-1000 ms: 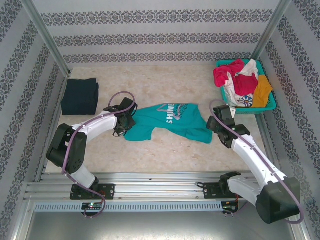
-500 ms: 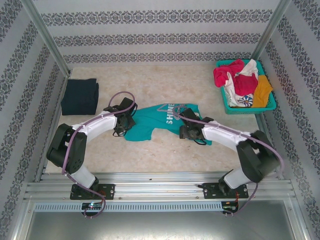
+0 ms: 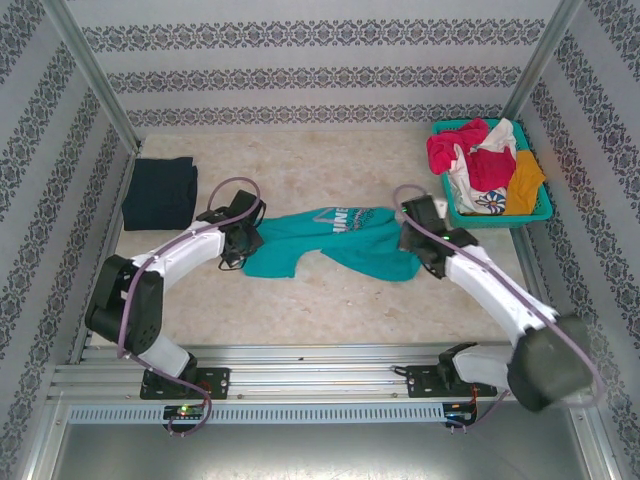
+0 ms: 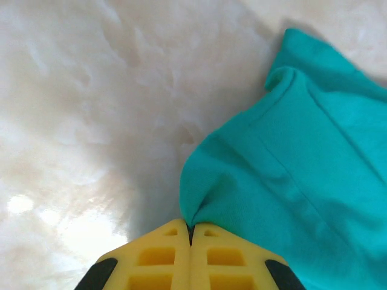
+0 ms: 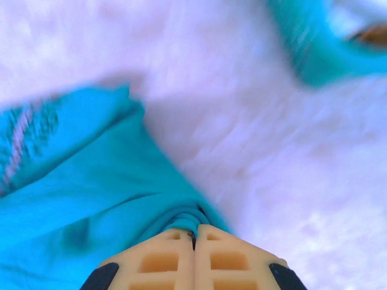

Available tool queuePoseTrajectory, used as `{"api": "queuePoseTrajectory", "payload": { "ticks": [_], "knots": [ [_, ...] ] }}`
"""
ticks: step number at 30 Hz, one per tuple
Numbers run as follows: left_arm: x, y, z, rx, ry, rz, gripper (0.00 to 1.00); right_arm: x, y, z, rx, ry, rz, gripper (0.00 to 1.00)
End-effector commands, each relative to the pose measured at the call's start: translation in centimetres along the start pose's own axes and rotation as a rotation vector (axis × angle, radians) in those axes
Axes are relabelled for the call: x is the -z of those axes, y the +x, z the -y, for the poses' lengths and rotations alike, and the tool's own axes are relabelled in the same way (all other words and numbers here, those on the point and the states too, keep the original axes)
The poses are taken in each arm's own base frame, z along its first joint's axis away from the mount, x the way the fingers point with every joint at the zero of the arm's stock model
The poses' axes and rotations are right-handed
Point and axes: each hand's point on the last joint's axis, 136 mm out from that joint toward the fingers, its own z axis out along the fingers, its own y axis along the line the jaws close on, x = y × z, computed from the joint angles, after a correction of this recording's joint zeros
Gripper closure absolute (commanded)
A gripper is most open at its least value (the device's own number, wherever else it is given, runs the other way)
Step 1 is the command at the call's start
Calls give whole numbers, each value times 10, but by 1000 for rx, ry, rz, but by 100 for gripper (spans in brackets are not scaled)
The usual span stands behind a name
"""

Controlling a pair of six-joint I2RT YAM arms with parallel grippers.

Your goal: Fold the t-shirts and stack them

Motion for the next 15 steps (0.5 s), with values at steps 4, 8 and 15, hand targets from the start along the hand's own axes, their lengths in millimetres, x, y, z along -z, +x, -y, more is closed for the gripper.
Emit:
{"api": "queuePoseTrajectory", "payload": {
  "ticks": [4, 8, 15],
  "knots": [
    [56, -43, -7, 6, 28, 141, 100, 75, -86, 23, 20, -5, 347, 100],
    [74, -57, -12, 8, 36, 186, 100, 93, -104, 24, 19, -38, 396, 100],
    [83, -62, -17, 21, 44, 200, 100, 95, -108, 8, -8, -138, 403, 100]
  ]
}}
